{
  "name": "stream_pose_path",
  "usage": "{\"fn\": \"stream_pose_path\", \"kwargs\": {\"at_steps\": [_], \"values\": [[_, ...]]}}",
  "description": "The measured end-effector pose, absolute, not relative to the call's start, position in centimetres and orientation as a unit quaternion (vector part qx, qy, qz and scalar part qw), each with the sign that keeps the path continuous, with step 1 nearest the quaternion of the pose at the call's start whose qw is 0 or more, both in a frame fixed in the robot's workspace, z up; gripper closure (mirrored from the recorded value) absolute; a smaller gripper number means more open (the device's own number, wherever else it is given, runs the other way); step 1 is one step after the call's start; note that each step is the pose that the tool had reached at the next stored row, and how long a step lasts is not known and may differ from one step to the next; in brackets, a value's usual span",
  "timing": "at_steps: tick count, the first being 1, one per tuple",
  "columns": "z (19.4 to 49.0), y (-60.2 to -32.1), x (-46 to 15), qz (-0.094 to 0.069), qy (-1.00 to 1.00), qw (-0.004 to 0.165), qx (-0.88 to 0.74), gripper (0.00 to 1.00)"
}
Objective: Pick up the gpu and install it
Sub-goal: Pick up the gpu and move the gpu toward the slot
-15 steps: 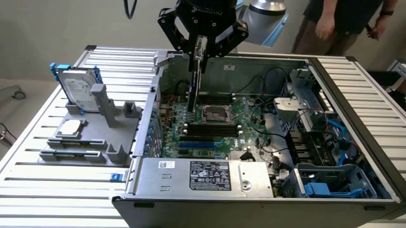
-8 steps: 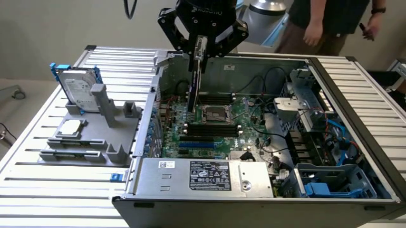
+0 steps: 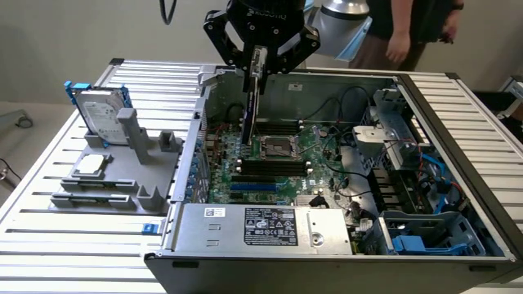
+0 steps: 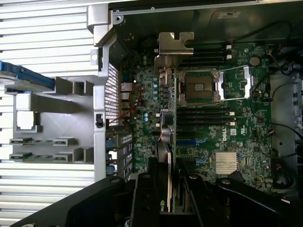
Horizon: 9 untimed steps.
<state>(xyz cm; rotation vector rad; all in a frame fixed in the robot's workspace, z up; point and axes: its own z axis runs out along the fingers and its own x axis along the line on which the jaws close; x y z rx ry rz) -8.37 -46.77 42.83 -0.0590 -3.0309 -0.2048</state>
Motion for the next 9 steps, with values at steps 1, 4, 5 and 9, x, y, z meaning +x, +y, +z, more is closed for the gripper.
{"fn": "stream_pose_path", "kwargs": {"at_steps": [1,4,5,9], "values": [[42.84,-46.77,-8.36,-0.067,-0.996,0.052,-0.019,0.73],[42.84,-46.77,-8.36,-0.067,-0.996,0.052,-0.019,0.73],[42.84,-46.77,-8.36,-0.067,-0.996,0.052,-0.019,0.73],[42.84,-46.77,-8.36,-0.067,-0.996,0.052,-0.019,0.73]]}}
